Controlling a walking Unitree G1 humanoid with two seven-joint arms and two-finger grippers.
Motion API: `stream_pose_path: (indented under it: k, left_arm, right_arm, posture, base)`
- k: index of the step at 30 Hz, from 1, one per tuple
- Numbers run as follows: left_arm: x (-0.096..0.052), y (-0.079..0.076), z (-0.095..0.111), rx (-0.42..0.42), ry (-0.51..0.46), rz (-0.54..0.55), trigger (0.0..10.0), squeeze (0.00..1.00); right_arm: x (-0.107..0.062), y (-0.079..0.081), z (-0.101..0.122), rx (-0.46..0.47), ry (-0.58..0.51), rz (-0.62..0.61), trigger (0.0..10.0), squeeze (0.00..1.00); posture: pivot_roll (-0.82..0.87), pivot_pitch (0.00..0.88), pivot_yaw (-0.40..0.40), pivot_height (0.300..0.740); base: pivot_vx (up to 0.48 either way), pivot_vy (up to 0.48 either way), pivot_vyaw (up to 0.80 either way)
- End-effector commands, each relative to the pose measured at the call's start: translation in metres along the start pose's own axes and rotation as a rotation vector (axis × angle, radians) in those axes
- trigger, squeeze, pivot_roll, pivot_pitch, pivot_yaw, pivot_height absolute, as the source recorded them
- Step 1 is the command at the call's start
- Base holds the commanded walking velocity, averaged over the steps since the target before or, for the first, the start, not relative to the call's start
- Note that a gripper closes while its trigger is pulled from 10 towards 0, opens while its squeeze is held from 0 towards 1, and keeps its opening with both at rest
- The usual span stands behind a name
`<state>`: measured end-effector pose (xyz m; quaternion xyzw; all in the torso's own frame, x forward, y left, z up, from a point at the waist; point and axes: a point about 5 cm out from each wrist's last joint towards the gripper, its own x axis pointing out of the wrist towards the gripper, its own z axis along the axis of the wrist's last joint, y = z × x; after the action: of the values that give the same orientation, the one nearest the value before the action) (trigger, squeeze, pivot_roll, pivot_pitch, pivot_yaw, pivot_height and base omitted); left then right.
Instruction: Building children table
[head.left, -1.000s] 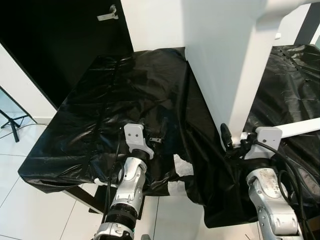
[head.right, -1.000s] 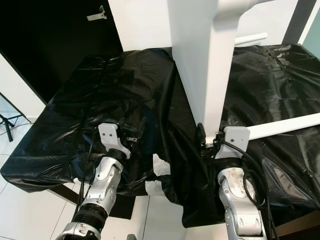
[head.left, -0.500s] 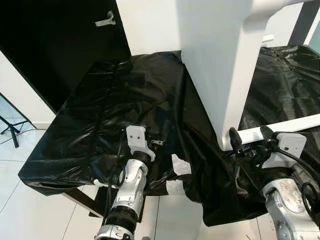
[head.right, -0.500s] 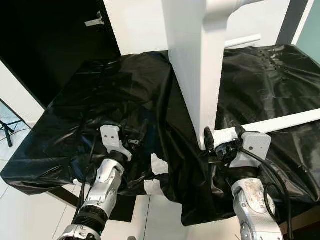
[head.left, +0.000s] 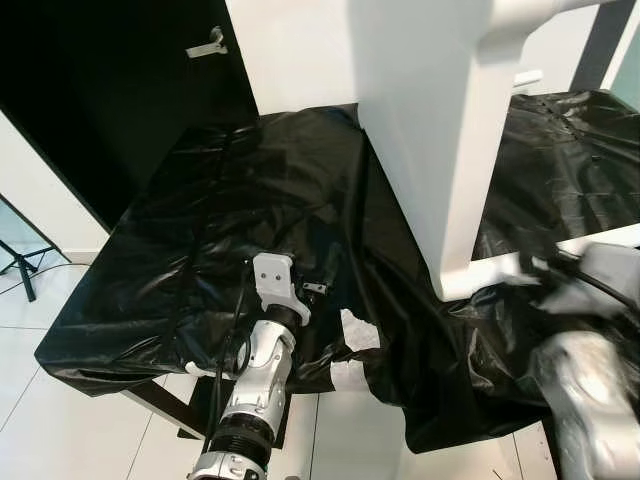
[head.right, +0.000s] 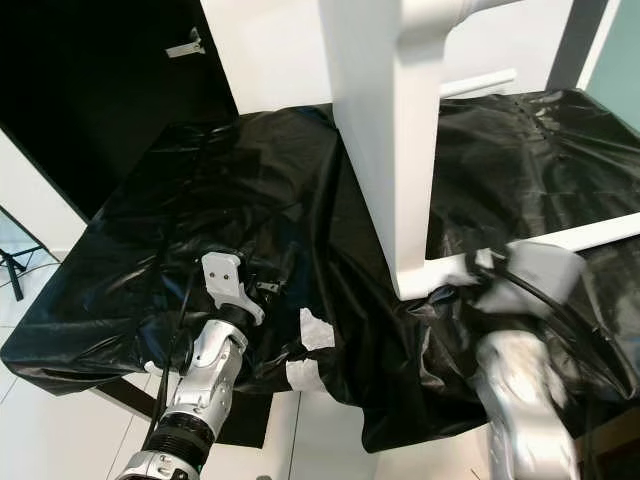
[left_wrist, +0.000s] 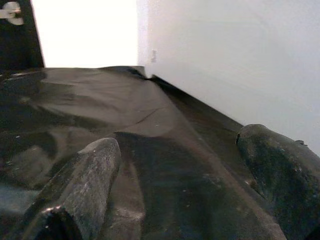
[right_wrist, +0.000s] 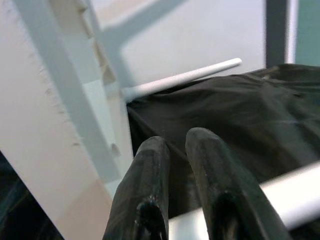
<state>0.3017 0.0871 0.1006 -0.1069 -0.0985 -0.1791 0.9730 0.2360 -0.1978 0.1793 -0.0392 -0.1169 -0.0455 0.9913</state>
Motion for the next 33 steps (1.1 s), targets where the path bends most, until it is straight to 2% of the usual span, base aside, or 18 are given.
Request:
stream_pose_path:
  k: [1, 2, 4, 8, 9, 10, 13, 16, 18, 22, 26, 30, 33]
  left_arm:
    - [-0.003, 0.002, -0.003, 0.014, 0.020, -0.024, 10.0, 0.00]
    - [-0.004, 0.003, -0.004, 0.015, 0.019, -0.021, 10.0, 0.00]
    - [-0.006, 0.005, -0.004, 0.023, 0.020, -0.013, 10.0, 0.00]
    - [-0.009, 0.009, -0.003, 0.037, 0.017, 0.007, 10.0, 0.00]
    - [-0.011, 0.011, -0.004, 0.042, 0.019, 0.010, 10.0, 0.00]
    - [-0.012, 0.011, -0.004, 0.047, 0.021, 0.010, 10.0, 0.00]
    - [-0.011, 0.011, -0.003, 0.055, 0.018, 0.006, 10.0, 0.00]
    - [-0.012, 0.011, -0.003, 0.058, 0.016, 0.006, 10.0, 0.00]
    - [-0.013, 0.009, -0.004, 0.059, 0.020, -0.002, 10.0, 0.00]
    - [-0.010, 0.007, -0.004, 0.058, 0.020, -0.014, 10.0, 0.00]
    - [-0.008, 0.006, -0.004, 0.060, 0.019, -0.024, 10.0, 0.00]
    - [-0.007, 0.009, -0.001, 0.067, 0.011, -0.026, 10.0, 0.00]
    - [-0.008, 0.012, -0.002, 0.078, 0.017, -0.035, 10.0, 0.00]
  right_arm:
    - [0.011, 0.001, -0.012, -0.020, 0.032, 0.029, 10.0, 0.00]
    - [0.018, 0.001, -0.017, -0.028, 0.046, 0.040, 10.0, 0.00]
    - [0.045, 0.000, -0.025, -0.040, 0.054, 0.064, 10.0, 0.00]
    - [0.071, 0.000, -0.021, -0.026, 0.021, 0.073, 10.0, 0.00]
    - [0.079, 0.003, -0.021, -0.012, 0.019, 0.121, 10.0, 0.00]
    - [0.083, 0.012, -0.023, -0.002, 0.029, 0.221, 10.0, 0.00]
    - [0.088, 0.019, -0.032, 0.007, 0.065, 0.325, 10.0, 0.00]
    - [0.086, 0.022, -0.038, 0.038, 0.082, 0.347, 10.0, 0.00]
    - [0.075, 0.030, -0.049, 0.102, 0.123, 0.396, 10.0, 0.00]
    - [0.070, 0.035, -0.055, 0.148, 0.145, 0.440, 10.0, 0.00]
    - [0.059, 0.047, -0.065, 0.184, 0.184, 0.514, 10.0, 0.00]
    - [0.057, 0.046, -0.068, 0.196, 0.185, 0.500, 10.0, 0.00]
    - [0.050, 0.052, -0.077, 0.212, 0.219, 0.530, 10.0, 0.00]
  posture:
    - [0.01, 0.000, 0.110, 0.740]
    - [0.02, 0.000, 0.112, 0.740]
    - [0.04, 0.000, 0.108, 0.740]
    - [0.08, 0.000, 0.097, 0.740]
    - [0.08, 0.000, 0.098, 0.740]
    - [0.08, 0.000, 0.099, 0.740]
    - [0.09, 0.000, 0.098, 0.740]
    - [0.09, 0.000, 0.099, 0.740]
    - [0.08, 0.000, 0.103, 0.740]
    - [0.06, 0.000, 0.107, 0.740]
    - [0.06, 0.000, 0.111, 0.740]
    - [0.07, 0.000, 0.114, 0.740]
    - [0.07, 0.000, 0.131, 0.740]
  base:
    - [0.000, 0.000, 0.00]
    - [0.000, 0.000, 0.00]
    - [0.000, 0.000, 0.00]
    - [0.000, 0.000, 0.00]
    - [0.000, 0.000, 0.00]
    - [0.000, 0.000, 0.00]
    - [0.000, 0.000, 0.00]
    - [0.000, 0.000, 0.00]
    - [0.000, 0.000, 0.00]
    - [0.000, 0.000, 0.00]
    - [0.000, 0.000, 0.00]
    - [0.000, 0.000, 0.00]
    - [0.000, 0.000, 0.00]
